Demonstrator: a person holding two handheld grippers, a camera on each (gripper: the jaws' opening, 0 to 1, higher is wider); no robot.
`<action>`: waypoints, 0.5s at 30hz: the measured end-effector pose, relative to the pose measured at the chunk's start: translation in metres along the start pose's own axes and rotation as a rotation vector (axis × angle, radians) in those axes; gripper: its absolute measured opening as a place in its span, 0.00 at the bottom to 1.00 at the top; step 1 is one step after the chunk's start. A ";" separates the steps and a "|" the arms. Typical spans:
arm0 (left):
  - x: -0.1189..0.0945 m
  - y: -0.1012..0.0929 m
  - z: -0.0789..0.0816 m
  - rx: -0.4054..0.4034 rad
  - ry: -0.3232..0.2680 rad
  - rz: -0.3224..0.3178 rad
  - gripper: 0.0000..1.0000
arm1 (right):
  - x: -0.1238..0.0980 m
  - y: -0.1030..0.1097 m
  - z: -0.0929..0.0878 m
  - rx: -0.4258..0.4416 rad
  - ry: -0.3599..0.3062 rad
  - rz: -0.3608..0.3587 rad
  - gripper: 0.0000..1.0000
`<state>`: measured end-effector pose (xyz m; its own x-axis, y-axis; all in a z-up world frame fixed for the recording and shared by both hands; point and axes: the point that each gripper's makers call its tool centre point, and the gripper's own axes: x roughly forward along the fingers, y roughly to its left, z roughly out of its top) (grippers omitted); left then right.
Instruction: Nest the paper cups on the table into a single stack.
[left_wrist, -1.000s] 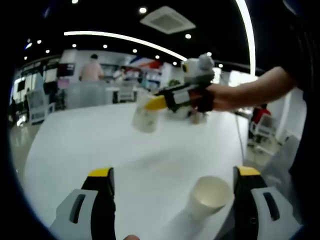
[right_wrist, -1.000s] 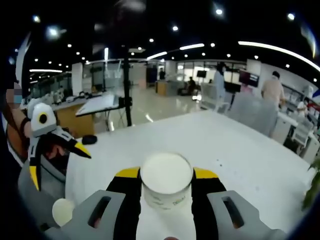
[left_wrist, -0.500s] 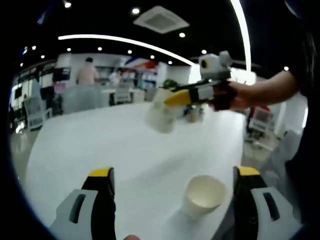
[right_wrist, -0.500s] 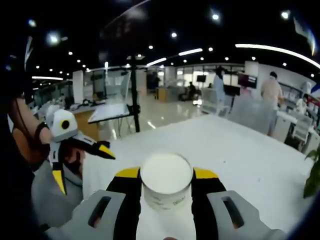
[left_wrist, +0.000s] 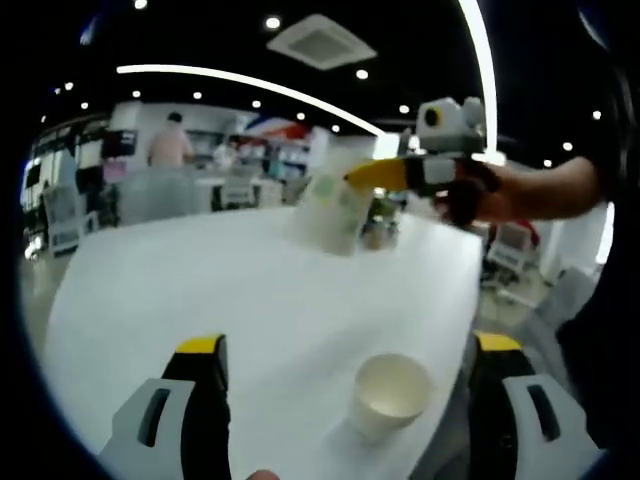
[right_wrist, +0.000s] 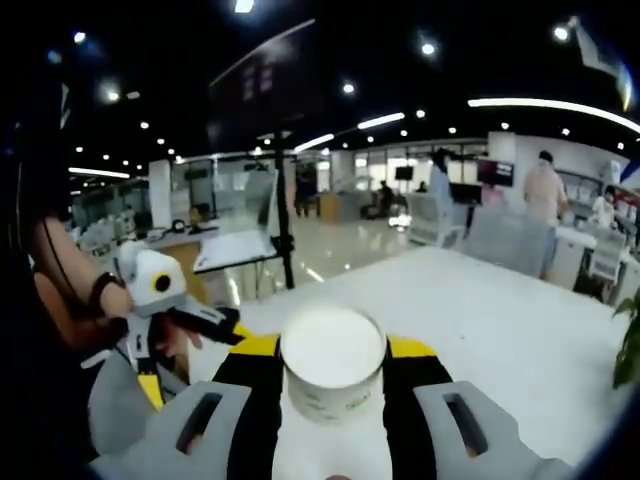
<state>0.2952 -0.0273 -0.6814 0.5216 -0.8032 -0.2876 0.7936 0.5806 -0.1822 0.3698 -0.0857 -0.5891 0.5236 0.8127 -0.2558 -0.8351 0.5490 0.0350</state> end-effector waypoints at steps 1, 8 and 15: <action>0.000 -0.001 0.000 0.004 0.001 -0.001 0.98 | -0.001 0.001 0.001 0.004 -0.004 0.000 0.36; 0.003 -0.004 0.003 -0.017 -0.015 -0.009 0.98 | -0.006 0.003 0.002 0.083 -0.035 -0.001 0.36; 0.005 -0.014 0.008 0.000 -0.012 -0.028 0.97 | -0.010 0.013 0.009 0.114 -0.070 0.019 0.36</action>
<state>0.2889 -0.0404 -0.6731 0.5030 -0.8206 -0.2713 0.8078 0.5580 -0.1900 0.3553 -0.0854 -0.5775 0.5217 0.8326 -0.1863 -0.8224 0.5488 0.1496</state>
